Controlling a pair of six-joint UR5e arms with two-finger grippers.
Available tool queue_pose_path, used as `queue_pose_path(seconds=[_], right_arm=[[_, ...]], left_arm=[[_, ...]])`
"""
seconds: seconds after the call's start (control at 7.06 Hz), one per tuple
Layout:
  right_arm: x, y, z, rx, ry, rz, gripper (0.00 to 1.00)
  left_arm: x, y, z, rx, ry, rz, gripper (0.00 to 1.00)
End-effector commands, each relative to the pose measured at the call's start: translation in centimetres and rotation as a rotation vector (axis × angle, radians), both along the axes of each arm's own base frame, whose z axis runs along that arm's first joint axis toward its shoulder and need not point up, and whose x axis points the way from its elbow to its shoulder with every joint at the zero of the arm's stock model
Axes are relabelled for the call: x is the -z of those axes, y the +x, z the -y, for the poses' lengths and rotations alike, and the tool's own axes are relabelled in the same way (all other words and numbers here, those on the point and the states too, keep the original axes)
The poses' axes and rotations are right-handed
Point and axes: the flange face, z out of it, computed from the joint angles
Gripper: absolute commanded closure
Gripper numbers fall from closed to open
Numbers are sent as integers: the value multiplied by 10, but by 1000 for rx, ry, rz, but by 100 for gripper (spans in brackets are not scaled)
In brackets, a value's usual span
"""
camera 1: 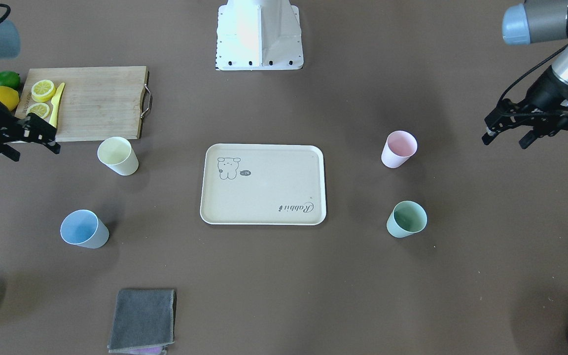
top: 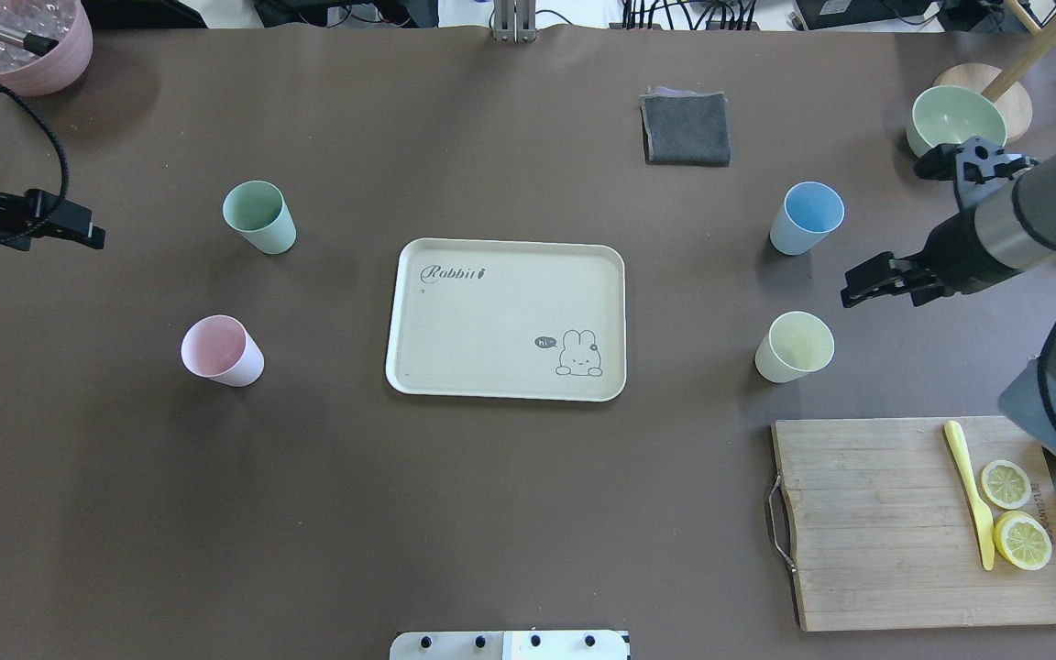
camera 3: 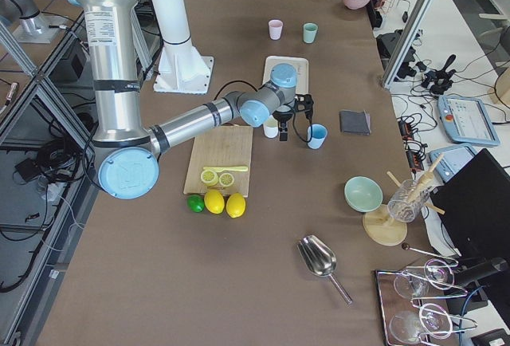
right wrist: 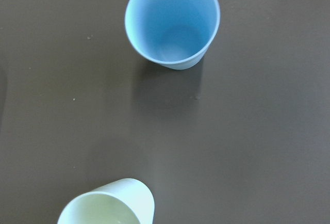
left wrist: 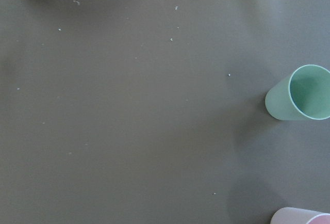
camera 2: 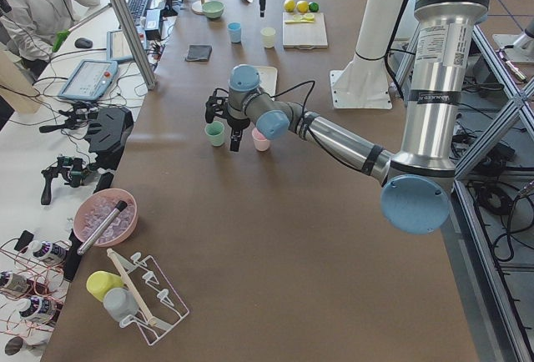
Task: Place all cups on tray
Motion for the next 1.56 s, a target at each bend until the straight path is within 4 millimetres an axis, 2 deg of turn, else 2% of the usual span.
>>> queue_pose_path(seconds=[0.0,0.14,0.28,0.42,0.57,0.71,0.85,1.13,1.27,1.42], right_arm=[[7,-48,-18,29,3,-20,6],[4,-53,-19,34,1,-27,13],[-5,-56,-18,39,-5,-40,24],[-21,-57,-15,36,-19,-68,31],[-31,-60,-12,31,-29,-85,33],[-27,-61,-13,31,-30,-78,85],[-21,-61,-14,44,-25,-63,100],[50,-86,7,10,-37,-3,100],[89,-101,17,-11,-58,10,100],[117,-114,20,-26,-74,30,100]], left_arm=[[16,44,8,5,0,10,5],[16,46,6,7,-6,12,5],[15,47,7,6,-6,14,5],[15,47,7,10,-11,13,5],[14,55,4,8,-29,11,5],[11,60,3,7,-43,13,5],[9,73,-4,-17,-47,17,5],[-3,113,-22,-57,-32,65,11],[-7,127,-34,-84,-29,77,13],[-8,134,-40,-103,-24,79,17]])
